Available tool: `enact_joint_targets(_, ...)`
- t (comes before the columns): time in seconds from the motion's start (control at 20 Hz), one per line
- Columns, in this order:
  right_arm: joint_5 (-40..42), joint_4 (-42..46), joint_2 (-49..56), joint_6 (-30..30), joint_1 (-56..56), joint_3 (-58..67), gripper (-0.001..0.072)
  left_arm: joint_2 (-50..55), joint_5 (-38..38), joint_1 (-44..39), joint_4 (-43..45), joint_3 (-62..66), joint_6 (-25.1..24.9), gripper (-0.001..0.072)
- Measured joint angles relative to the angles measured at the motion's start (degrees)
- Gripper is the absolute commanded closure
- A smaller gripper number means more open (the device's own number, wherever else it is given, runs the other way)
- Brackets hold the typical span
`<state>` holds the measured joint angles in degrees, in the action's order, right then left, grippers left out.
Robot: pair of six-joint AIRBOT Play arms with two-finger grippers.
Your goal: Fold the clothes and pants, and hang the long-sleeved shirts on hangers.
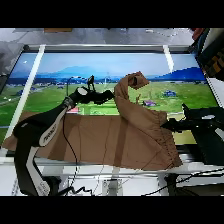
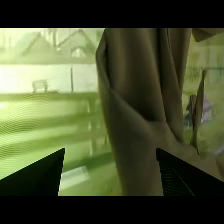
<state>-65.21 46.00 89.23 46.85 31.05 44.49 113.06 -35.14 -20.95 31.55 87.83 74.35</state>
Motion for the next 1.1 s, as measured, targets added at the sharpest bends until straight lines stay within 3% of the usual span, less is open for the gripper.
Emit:
enact_joint_targets(0.15,-0.1,0.0,0.0,-0.1,-0.1,0.0,0.0677,3.6,1.7,-1.2,-1.1,4.2,0.0,0.0099)
enact_joint_targets(0.45,-0.5,0.0,0.0,-0.1,-0.1,0.0,0.0676,6.9,5.0,-1.9,-1.1,8.5,0.4,0.065)
enact_joint_targets(0.55,-0.7,0.0,0.0,-0.1,-0.1,0.0,0.0676,7.2,5.2,-2.0,-1.1,8.9,0.4,0.0694)
enact_joint_targets(0.8,-0.8,0.1,0.0,-0.1,-0.1,0.0,0.0677,4.2,4.9,-1.6,-0.5,9.2,-4.0,0.0695)
enact_joint_targets(1.1,-1.0,1.0,-0.5,-0.2,-0.2,-0.1,0.0677,-7.8,-5.3,-0.4,13.8,9.3,-7.1,0.0697)
